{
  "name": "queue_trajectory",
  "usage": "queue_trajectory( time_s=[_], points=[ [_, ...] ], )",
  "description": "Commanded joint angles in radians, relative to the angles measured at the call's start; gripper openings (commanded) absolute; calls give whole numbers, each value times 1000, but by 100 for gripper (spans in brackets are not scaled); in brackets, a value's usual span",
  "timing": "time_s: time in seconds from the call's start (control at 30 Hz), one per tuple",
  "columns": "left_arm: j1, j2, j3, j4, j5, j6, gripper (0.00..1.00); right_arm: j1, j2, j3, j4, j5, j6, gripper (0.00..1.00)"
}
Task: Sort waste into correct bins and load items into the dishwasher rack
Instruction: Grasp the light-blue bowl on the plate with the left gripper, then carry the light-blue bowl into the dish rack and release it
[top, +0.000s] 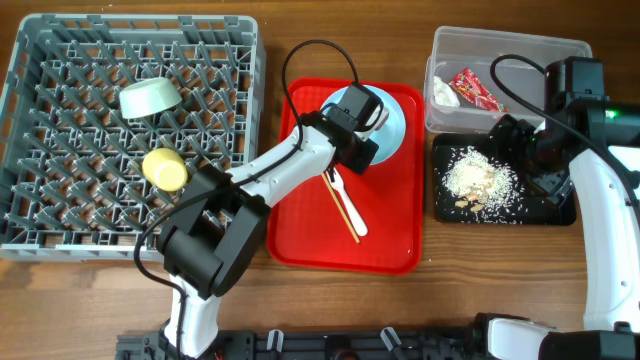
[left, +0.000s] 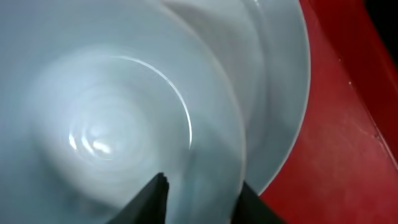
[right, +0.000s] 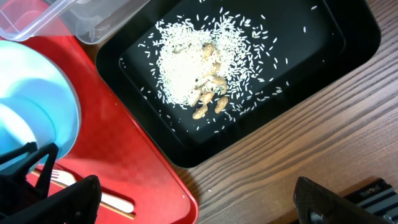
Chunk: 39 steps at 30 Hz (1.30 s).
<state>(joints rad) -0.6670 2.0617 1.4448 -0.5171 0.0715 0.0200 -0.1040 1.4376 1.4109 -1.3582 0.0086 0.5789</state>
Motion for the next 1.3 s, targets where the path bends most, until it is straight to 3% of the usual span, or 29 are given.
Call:
queue_trajectory(
  time_s=[0.0,0.17,0.4,0.67,0.93,1.07,1.27],
  points=[
    [-1,3,5,-3,-18,1,23,0,-5,15,-3,21,-4,100],
    [-1,3,5,-3,-18,1,5,0,-5,15,-3,21,-23,100],
    [0,-39,5,-4,-18,1,4,0,-5,15,-4,21,-27,100],
    [61,-244,7,-3,43,-8,4,0,-5,15,-4,21,-30,100],
    [333,-411,7,5,430,-10,4,0,-5,15,-4,22,-30,100],
    [521,-403,7,5,704,-10,4,0,-5,15,-4,21,-30,100],
    [723,-338,7,5,956,-10,4,0,-5,15,-3,21,-37,100]
  ],
)
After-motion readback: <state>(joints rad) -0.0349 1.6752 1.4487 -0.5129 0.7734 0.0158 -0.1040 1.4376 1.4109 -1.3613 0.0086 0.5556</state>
